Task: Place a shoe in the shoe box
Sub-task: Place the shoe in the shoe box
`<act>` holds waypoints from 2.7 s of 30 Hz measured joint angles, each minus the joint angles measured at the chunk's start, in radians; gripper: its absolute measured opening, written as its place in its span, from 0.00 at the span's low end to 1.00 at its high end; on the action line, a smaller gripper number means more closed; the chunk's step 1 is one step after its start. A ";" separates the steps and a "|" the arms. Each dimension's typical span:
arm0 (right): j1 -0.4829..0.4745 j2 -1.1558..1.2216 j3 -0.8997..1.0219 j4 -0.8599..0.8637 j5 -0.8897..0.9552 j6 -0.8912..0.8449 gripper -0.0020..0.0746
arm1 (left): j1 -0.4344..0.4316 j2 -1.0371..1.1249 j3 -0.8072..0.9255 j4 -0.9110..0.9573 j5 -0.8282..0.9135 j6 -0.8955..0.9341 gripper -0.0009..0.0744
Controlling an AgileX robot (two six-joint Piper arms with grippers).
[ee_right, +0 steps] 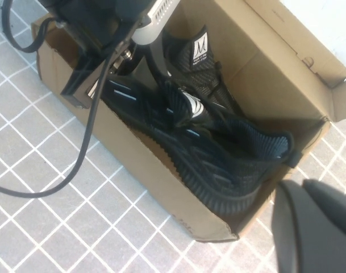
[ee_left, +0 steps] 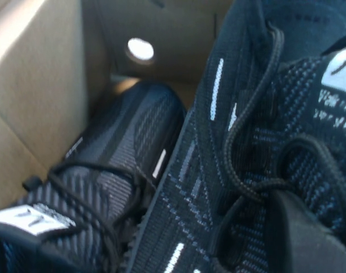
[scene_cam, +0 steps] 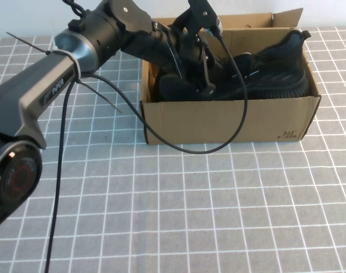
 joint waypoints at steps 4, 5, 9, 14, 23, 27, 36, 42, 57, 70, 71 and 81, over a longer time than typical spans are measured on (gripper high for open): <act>0.000 0.000 0.000 0.000 0.000 -0.002 0.01 | -0.001 0.000 0.000 0.038 0.004 -0.022 0.05; 0.000 0.000 0.000 0.000 0.000 -0.003 0.01 | -0.001 0.000 0.000 0.046 0.006 -0.024 0.05; 0.000 0.011 0.000 0.003 0.000 -0.004 0.01 | -0.001 0.001 0.000 0.055 0.008 -0.010 0.05; 0.000 0.041 0.000 0.003 0.000 -0.006 0.01 | -0.001 0.002 0.000 0.052 0.008 -0.007 0.05; 0.000 0.050 0.000 0.007 0.000 -0.008 0.01 | -0.001 0.033 0.000 0.030 0.010 -0.005 0.05; 0.000 0.050 0.000 0.007 0.000 -0.013 0.01 | -0.004 0.051 0.000 0.028 0.004 0.000 0.05; 0.000 0.051 0.000 0.009 0.000 -0.019 0.01 | -0.009 0.086 0.000 -0.010 -0.010 0.024 0.05; 0.000 0.051 0.000 0.009 0.000 -0.021 0.01 | -0.009 0.094 0.000 -0.014 -0.014 0.026 0.05; 0.000 0.051 0.000 0.014 0.000 -0.025 0.01 | -0.009 0.036 -0.010 -0.015 -0.022 -0.004 0.73; 0.000 -0.009 0.000 0.014 0.000 0.050 0.01 | -0.010 -0.276 -0.010 0.150 0.011 -0.375 0.34; 0.000 -0.028 0.000 0.014 0.000 0.066 0.01 | -0.010 -0.298 -0.010 0.154 0.019 -0.387 0.24; 0.000 -0.315 0.190 0.028 0.000 0.201 0.01 | -0.010 -0.482 -0.005 0.316 0.108 -0.521 0.02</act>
